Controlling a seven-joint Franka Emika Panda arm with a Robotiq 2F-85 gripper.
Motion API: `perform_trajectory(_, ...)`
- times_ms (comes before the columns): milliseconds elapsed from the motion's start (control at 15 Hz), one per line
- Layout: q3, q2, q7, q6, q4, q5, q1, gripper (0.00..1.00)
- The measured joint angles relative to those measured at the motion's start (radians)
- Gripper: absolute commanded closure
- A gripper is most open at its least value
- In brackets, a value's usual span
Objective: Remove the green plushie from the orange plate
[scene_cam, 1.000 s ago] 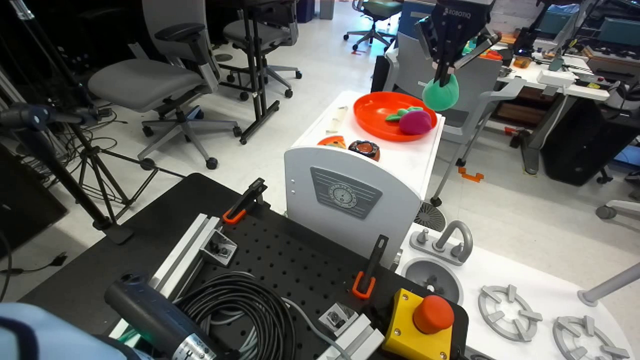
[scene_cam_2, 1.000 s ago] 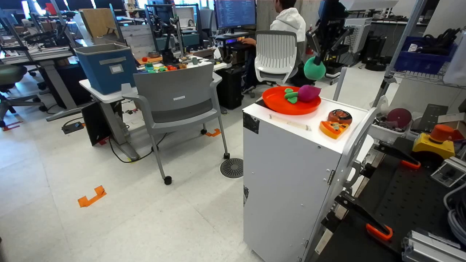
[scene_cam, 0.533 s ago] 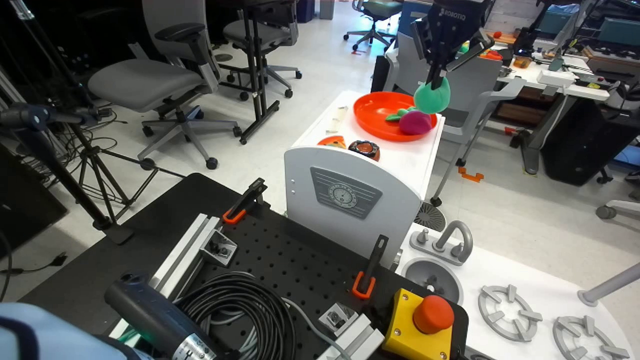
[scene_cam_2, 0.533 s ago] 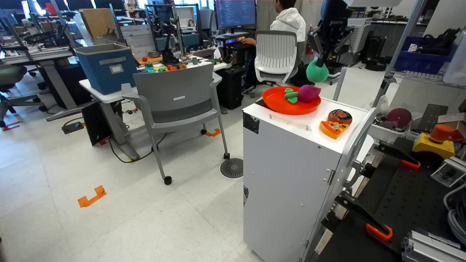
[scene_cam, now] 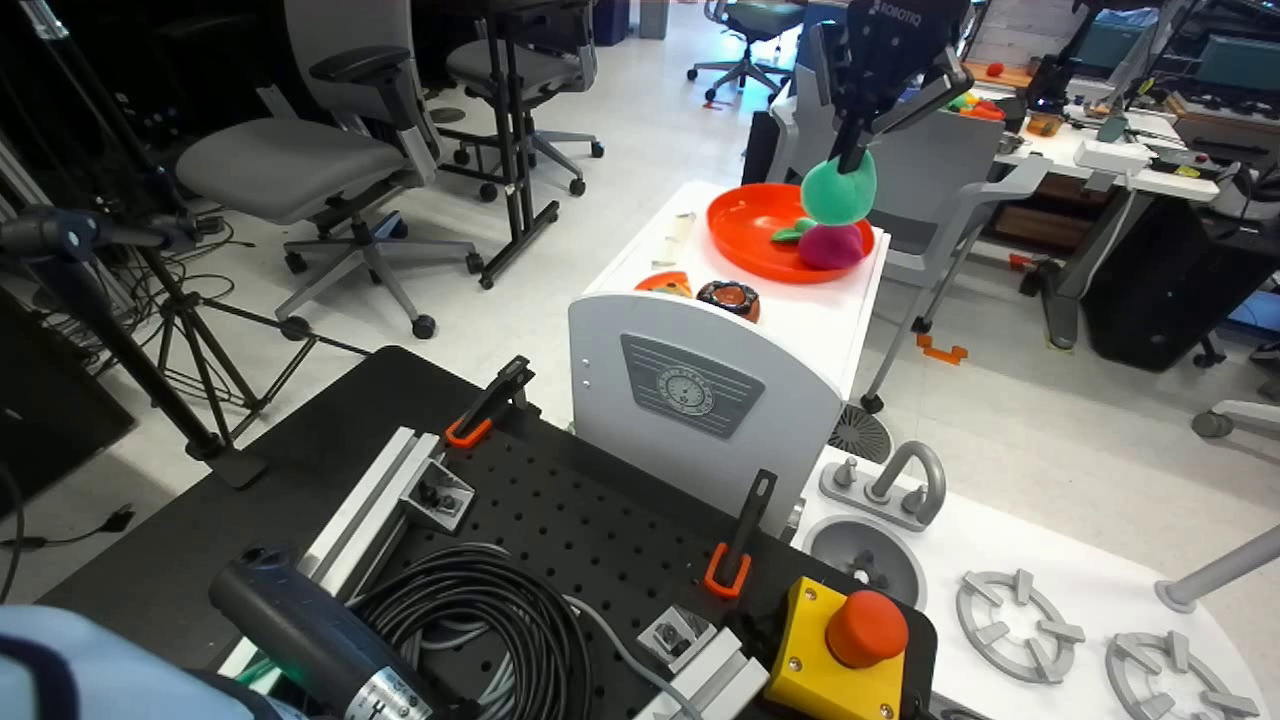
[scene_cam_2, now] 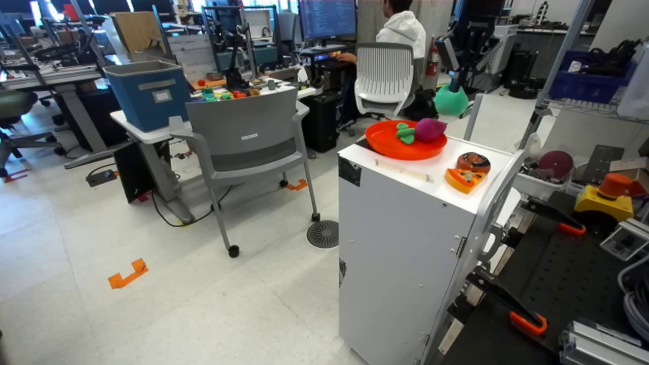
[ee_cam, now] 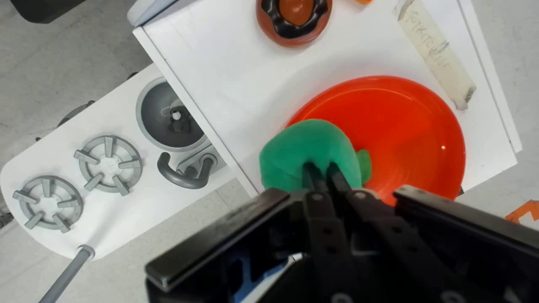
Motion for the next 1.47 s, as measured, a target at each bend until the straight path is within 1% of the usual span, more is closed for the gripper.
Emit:
perform_trajectory(467, 0.000, 0.001, 0.056, -0.125, 0.053, 0.008, 0.000, 0.99)
perform_trajectory(600, 0.000, 0.001, 0.077, -0.143, 0.064, 0.009, 0.000, 0.99)
perform_trajectory(1067, -0.004, -0.020, 0.123, -0.145, 0.058, 0.010, -0.006, 0.99)
perform_trajectory(1467, -0.005, -0.092, 0.147, -0.139, 0.001, 0.010, -0.009, 0.99)
